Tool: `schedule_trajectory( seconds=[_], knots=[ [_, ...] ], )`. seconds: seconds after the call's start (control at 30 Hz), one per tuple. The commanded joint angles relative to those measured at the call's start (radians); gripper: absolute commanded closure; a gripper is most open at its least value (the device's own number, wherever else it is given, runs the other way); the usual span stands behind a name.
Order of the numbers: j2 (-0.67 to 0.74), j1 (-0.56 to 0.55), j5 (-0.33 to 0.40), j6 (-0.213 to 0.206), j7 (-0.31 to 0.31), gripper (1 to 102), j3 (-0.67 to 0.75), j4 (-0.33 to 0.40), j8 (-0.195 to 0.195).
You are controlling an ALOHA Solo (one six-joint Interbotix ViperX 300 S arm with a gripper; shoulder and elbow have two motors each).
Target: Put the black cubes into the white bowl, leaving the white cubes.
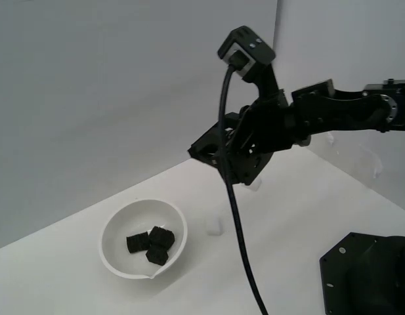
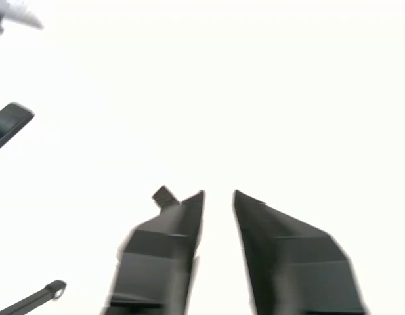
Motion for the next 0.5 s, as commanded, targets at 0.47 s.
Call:
schedule_trajectory(
  seconds=[0.47],
  knots=[
    [0.322, 0.206, 0.164, 0.035, 0.025, 100, 0.327, 0.163, 0.029]
  ],
)
